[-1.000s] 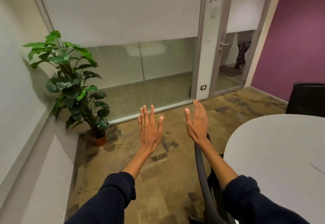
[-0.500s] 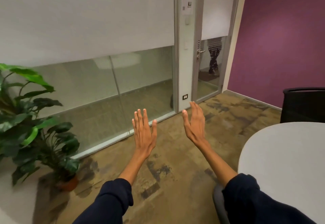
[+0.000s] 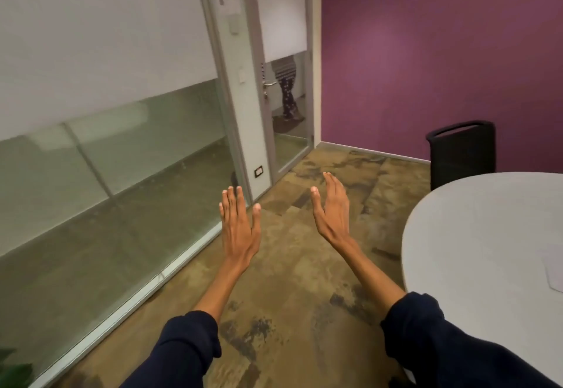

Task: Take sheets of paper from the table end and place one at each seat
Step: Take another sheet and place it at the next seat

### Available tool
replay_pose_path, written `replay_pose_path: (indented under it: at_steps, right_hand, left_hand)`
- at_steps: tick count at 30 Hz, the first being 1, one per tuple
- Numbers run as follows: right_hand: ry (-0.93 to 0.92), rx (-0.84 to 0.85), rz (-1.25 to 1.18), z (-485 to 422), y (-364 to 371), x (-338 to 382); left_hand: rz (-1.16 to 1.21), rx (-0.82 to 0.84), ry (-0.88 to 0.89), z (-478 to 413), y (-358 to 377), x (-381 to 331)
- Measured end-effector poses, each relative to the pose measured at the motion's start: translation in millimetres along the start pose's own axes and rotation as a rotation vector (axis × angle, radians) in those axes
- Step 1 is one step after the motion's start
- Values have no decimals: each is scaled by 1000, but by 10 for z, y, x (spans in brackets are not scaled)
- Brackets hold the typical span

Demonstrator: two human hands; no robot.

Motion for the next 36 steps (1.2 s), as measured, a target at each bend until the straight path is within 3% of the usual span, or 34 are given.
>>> replay_pose_path:
  at_steps: [11,28,36]
  right_hand:
    - [206,-204,133,-1435,23,-1490]
    - [559,-597,425,-2554,-1218,-3378]
    - [753,-855,556,-2634,-1667,-3920]
  left_hand:
    - [151,180,213,-1606,1969,-413]
    - [504,502,541,-2931,4652,-2578]
    - [630,690,867,-3166,5730,-3582]
Point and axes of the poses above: each hand's wrist, its own z-axis away from the middle knuckle, its own y-axis out of the palm, x = y × z, the point moved 5 cm from there along -z, towards the middle knuckle, and after that the axes turned 4 degrees about y, right-handed, at the moved point
